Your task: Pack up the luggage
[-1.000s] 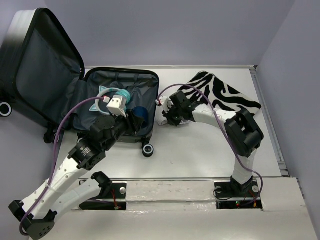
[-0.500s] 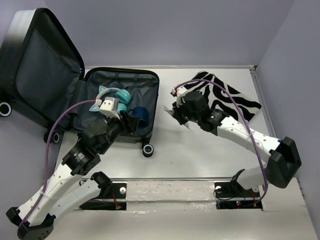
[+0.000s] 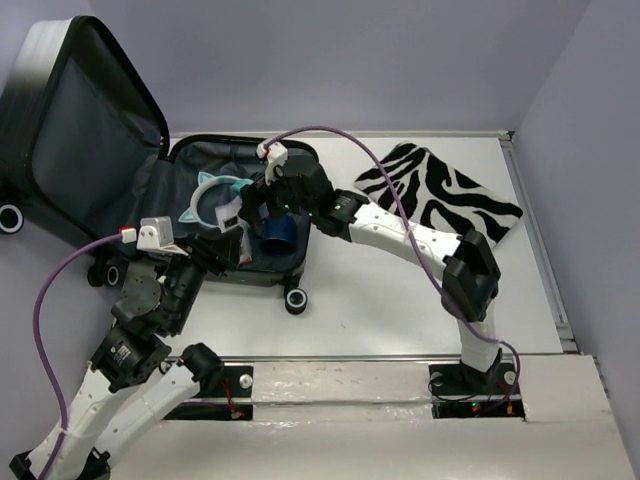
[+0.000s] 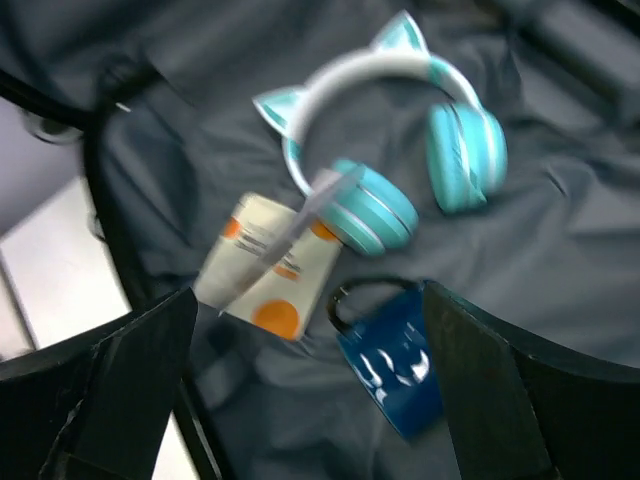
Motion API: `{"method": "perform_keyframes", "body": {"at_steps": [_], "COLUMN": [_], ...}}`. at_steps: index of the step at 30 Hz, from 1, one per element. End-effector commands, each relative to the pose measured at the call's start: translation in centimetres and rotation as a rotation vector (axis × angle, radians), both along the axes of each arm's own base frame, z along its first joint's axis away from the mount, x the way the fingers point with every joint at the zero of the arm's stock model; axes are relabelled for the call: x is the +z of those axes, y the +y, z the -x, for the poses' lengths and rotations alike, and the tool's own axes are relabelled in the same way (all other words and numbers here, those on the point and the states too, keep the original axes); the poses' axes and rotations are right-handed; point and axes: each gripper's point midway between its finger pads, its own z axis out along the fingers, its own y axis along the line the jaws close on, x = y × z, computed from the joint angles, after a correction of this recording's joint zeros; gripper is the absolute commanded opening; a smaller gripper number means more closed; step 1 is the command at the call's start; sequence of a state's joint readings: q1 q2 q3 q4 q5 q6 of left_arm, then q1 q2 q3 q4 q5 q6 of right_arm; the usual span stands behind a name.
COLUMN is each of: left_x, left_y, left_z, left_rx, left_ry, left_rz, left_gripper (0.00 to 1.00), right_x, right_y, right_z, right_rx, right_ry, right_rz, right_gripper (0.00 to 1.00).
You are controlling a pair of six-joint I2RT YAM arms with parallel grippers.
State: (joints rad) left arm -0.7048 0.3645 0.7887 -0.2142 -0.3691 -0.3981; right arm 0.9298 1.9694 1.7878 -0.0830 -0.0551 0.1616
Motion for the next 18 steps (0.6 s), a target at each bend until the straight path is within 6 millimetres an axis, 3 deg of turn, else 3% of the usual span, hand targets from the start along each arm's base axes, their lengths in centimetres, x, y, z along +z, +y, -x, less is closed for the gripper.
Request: {"method": "perform_keyframes", "body": {"at_steps": [1, 3, 4, 5, 6, 7, 8, 9, 10, 11, 12, 13, 14, 15, 16, 18], "left_x": [-0.3, -0.6, -0.6, -0.7, -0.7, -1.0, -0.9, -1.0, -0.9, -0.8, -0.8, -0.8, -0.9, -0.9, -0.9, -1.1], "left_y": [-0.7, -1.5, -1.8, -2.2, -2.4, -2.7, -2.8, -3.0, -3.4, -3.6, -3.9, -4.1, -4.2, -4.6, -4.7, -5.3], "left_z": [-0.9, -1.0, -1.1, -1.0, -1.0, -1.1, -1.1, -1.1, -0.8, -0.7, -0.6, -0.5, -0.5, -0.4, -0.3, -0.3], "left_rx": [0.001, -0.031, -0.041, -0.063, -0.073, -0.082, -0.091, -0.096, -0.123, -0.137, -0.158, -0.169, -0.177, -0.195, -0.206, -0.232], "left_ry": [0.012, 0.026, 0.030, 0.031, 0.033, 0.043, 0.041, 0.042, 0.035, 0.027, 0.026, 0.024, 0.026, 0.029, 0.028, 0.033], "left_rz": [0.003, -0.012, -0.014, -0.018, -0.021, -0.027, -0.024, -0.026, -0.026, -0.025, -0.028, -0.026, -0.030, -0.030, -0.032, -0.037], "left_gripper": [0.70, 0.71, 0.71, 0.72, 0.72, 0.72, 0.72, 0.72, 0.73, 0.73, 0.74, 0.74, 0.74, 0.75, 0.75, 0.76], "right_x": [5.6, 6.1, 3.0, 5.5, 5.3, 4.9, 1.1, 0.4, 1.6, 0.7, -1.5, -2.7, -3.8, -6.1, -7.0, -9.2], "right_y": [-6.3, -10.1, -12.5, -17.2, -19.7, -22.4, -25.5, -28.7, -34.1, -37.7, -42.9, -45.8, -48.4, -50.6, -53.9, -56.8], "right_z": [-2.5, -3.5, -3.7, -4.7, -5.0, -5.2, -5.0, -5.1, -5.0, -4.8, -3.7, -3.2, -2.7, -1.5, -0.8, 0.3], "right_rx": [-0.200, -0.279, -0.324, -0.413, -0.452, -0.496, -0.575, -0.672, -0.801, -0.922, -1.069, -1.162, -1.248, -1.330, -1.428, -1.530], "right_ry": [-0.074, -0.050, -0.001, 0.015, 0.042, 0.058, 0.125, 0.148, 0.111, 0.104, 0.113, 0.123, 0.143, 0.217, 0.228, 0.281], "right_rz": [-0.074, -0.121, -0.099, -0.205, -0.245, -0.283, -0.258, -0.291, -0.339, -0.342, -0.322, -0.310, -0.297, -0.264, -0.262, -0.247], "right_gripper": [1.00, 1.00, 1.00, 0.99, 0.93, 0.59, 0.39, 0.21, 0.07, 0.07, 0.07, 0.07, 0.13, 0.28, 0.63, 0.89]}}
